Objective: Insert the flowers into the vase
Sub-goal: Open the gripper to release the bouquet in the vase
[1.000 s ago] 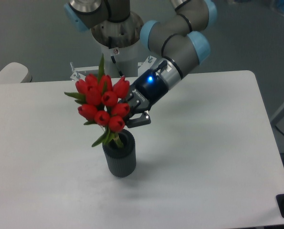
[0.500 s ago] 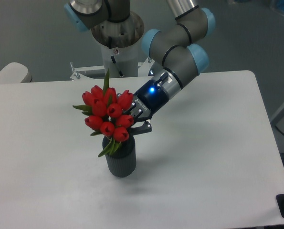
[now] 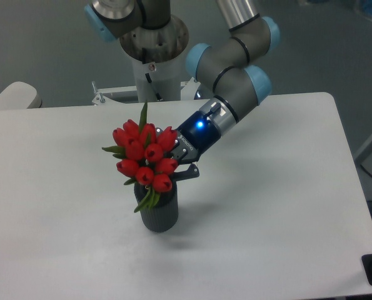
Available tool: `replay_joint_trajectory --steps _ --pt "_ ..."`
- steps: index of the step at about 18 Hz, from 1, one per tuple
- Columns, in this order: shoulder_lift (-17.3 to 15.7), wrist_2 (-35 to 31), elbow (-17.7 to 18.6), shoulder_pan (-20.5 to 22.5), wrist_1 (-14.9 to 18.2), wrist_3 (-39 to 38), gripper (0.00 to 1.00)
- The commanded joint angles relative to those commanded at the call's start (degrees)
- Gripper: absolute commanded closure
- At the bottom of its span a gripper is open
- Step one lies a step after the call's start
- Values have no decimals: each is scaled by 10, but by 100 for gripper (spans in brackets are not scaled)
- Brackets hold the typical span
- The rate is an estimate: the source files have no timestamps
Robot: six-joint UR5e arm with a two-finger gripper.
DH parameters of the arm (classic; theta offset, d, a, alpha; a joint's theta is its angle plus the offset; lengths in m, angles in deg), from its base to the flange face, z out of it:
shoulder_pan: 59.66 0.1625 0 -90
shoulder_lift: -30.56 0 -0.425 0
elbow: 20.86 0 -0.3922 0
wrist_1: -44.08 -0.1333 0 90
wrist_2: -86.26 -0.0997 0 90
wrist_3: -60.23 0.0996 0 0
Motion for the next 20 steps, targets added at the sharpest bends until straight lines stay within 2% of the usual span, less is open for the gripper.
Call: replay_joint_trajectory --steps 6,14,20 --pt "4 0 1 11 0 -1 27" --pt "4 -1 10 24 0 -1 12" --pt "-3 -2 11 37 -1 1 8"
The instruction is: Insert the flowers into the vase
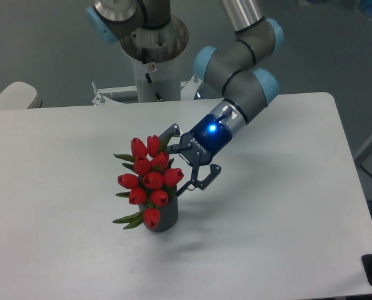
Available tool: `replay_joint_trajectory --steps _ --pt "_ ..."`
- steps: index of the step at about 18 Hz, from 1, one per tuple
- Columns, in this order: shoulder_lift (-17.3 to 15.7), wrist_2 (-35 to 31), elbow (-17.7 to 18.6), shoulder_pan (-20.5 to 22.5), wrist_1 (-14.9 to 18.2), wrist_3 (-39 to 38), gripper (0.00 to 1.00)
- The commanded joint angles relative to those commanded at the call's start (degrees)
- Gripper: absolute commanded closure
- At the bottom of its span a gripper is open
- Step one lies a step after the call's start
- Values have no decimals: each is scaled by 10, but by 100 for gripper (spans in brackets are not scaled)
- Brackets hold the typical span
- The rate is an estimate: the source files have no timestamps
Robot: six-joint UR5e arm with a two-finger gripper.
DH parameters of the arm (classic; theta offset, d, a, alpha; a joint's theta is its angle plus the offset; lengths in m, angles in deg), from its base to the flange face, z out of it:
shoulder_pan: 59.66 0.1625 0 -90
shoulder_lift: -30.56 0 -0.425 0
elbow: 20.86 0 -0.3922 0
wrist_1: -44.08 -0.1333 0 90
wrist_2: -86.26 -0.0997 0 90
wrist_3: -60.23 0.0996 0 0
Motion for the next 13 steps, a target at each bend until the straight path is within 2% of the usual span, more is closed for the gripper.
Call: replay_joint_trajectory --steps 3,6,10,13 --pt "-13 -3 -2 24 -2 10 3" --pt "-29 -45 -13 63 -1 16 0" --pt "-47 -211 -69 81 1 9 0" --pt "-45 -255 -118 82 4 -4 0"
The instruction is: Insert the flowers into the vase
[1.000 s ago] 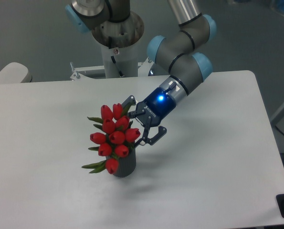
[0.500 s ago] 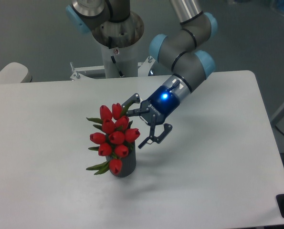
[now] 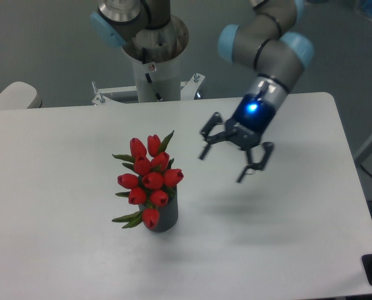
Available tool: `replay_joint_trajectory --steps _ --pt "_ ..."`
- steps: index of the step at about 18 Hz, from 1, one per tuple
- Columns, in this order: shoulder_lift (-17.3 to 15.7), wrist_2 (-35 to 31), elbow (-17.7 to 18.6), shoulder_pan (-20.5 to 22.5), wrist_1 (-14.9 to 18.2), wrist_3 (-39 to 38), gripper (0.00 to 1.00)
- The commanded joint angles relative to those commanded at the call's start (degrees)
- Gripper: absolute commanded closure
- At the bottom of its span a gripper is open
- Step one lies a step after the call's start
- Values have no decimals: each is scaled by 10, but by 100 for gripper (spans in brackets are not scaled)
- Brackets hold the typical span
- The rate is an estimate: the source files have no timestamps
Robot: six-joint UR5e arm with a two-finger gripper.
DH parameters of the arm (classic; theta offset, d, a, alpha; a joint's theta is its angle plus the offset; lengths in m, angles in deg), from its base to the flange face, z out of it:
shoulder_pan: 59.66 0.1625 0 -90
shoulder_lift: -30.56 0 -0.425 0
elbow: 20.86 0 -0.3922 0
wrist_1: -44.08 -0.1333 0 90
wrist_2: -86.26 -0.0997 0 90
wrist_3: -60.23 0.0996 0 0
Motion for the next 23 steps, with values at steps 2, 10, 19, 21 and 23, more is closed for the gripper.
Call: replay_joint_trajectory --steps 2,10,19,21,23 --pt "4 -51 -40 3 2 -3 0" --pt "33 -168 -142 4 39 4 0" --pt "79 -352 -262 -56 117 61 0" --pt "103 -403 -309 -84 148 72 0" --pt "118 -437 -331 -98 153 90 0"
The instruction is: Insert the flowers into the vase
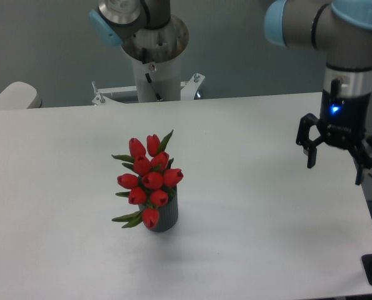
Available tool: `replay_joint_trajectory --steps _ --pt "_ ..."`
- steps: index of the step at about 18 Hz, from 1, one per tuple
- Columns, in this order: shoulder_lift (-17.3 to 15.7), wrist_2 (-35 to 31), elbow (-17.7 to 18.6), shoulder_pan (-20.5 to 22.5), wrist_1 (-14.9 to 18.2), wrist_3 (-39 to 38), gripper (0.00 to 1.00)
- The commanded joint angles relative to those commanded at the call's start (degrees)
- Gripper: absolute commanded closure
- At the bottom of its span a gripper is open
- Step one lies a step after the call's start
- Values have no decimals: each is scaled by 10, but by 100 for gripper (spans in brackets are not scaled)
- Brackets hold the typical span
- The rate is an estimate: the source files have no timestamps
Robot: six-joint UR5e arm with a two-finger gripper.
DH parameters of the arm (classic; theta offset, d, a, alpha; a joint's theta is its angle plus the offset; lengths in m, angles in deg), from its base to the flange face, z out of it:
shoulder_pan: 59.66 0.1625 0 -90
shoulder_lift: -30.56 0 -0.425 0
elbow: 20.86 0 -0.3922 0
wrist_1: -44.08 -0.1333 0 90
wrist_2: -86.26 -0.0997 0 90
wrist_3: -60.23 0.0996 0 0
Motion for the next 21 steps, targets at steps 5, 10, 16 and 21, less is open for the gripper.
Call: replay_joint_trajectory --steps 5,10,16,21 --pt "13 -30 -8 -20 -1 38 0" --pt "19 -38 -5 -28 -5 54 0" --pt "18 -41 0 -30 -6 55 0" --pt "15 -41 9 -36 -7 55 0"
